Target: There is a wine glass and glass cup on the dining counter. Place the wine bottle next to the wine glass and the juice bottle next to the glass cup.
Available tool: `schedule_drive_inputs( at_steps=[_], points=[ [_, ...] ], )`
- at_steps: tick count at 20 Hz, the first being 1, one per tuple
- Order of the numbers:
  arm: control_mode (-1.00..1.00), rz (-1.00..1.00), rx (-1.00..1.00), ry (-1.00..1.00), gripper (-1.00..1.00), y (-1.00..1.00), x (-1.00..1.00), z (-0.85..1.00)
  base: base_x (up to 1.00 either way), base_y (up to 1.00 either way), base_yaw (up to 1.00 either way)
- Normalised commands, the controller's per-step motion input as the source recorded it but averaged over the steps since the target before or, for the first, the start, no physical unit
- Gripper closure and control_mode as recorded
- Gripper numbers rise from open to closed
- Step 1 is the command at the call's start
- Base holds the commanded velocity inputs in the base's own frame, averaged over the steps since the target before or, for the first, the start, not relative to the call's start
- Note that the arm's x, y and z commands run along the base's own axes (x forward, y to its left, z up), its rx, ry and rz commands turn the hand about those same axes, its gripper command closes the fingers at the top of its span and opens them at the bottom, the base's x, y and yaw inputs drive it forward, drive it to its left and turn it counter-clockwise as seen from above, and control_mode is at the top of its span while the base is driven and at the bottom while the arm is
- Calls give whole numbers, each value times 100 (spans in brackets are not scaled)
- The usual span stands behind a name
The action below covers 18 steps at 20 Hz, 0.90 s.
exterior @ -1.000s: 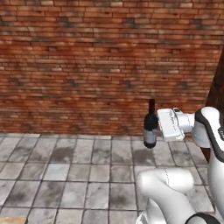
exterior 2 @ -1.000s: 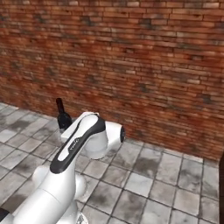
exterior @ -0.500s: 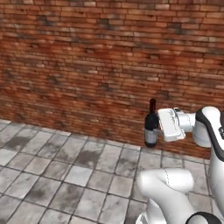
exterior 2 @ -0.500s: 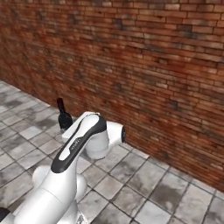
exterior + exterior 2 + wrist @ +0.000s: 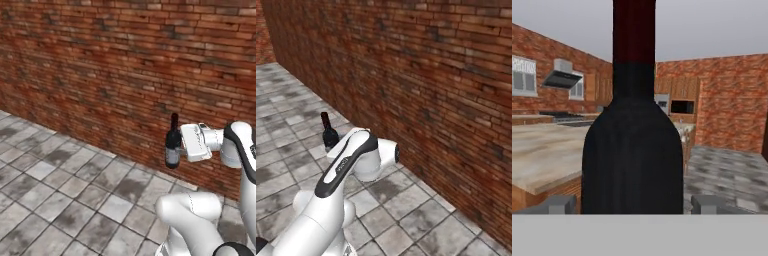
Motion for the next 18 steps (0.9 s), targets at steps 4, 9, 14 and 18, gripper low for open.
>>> schedule_drive_inputs(
  at_steps=[4, 9, 14, 18],
  points=[
    [100, 0, 0, 0, 100, 0, 0, 0, 75, 0, 45],
    [100, 0, 0, 0, 100, 0, 0, 0, 72, 0, 46],
    [100, 0, 0, 0, 100, 0, 0, 0, 72, 0, 44],
    [100, 0, 0, 0, 100, 0, 0, 0, 75, 0, 42]
  ],
)
